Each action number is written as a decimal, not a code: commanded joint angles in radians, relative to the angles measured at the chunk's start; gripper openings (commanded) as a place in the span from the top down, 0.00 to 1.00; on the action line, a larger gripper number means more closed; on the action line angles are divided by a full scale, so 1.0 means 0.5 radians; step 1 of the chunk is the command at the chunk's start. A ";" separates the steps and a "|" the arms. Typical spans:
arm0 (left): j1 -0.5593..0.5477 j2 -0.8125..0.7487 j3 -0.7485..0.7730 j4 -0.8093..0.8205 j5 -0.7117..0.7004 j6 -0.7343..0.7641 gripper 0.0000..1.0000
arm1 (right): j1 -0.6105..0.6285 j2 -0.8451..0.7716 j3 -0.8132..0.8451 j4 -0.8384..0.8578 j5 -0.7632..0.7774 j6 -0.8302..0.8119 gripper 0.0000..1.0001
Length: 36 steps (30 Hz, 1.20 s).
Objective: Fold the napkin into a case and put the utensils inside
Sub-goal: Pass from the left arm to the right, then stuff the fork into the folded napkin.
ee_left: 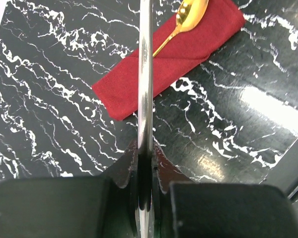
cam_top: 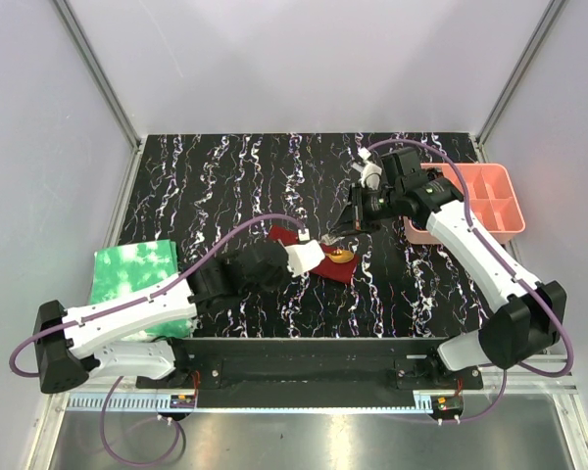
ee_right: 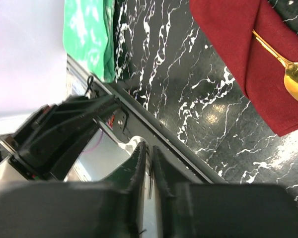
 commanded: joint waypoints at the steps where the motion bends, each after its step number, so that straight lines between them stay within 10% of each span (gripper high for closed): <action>1: -0.015 -0.060 0.010 0.120 -0.112 0.096 1.00 | -0.009 0.005 -0.058 0.015 -0.212 -0.063 0.98; 6: -0.015 -0.011 0.050 0.136 -0.192 0.007 0.93 | -0.021 -0.072 -0.199 0.027 -0.188 -0.076 1.00; 10: 0.208 0.063 0.175 0.065 -0.150 -0.342 0.22 | -0.168 -0.319 -0.462 0.217 0.066 0.263 1.00; 12: 0.361 0.057 0.203 0.071 0.049 -0.624 0.17 | -0.211 -0.433 -0.659 0.328 0.354 0.399 1.00; 15: 0.705 0.035 0.136 0.200 0.643 -0.983 0.28 | -0.224 -0.645 -0.910 0.435 0.759 0.623 1.00; 22: 1.291 0.491 0.062 0.598 1.528 -1.588 0.97 | -0.224 -0.906 -1.288 0.757 1.177 0.848 1.00; 36: 1.562 1.137 0.114 0.847 1.636 -1.843 1.00 | -0.254 -0.848 -1.433 0.966 1.245 0.725 1.00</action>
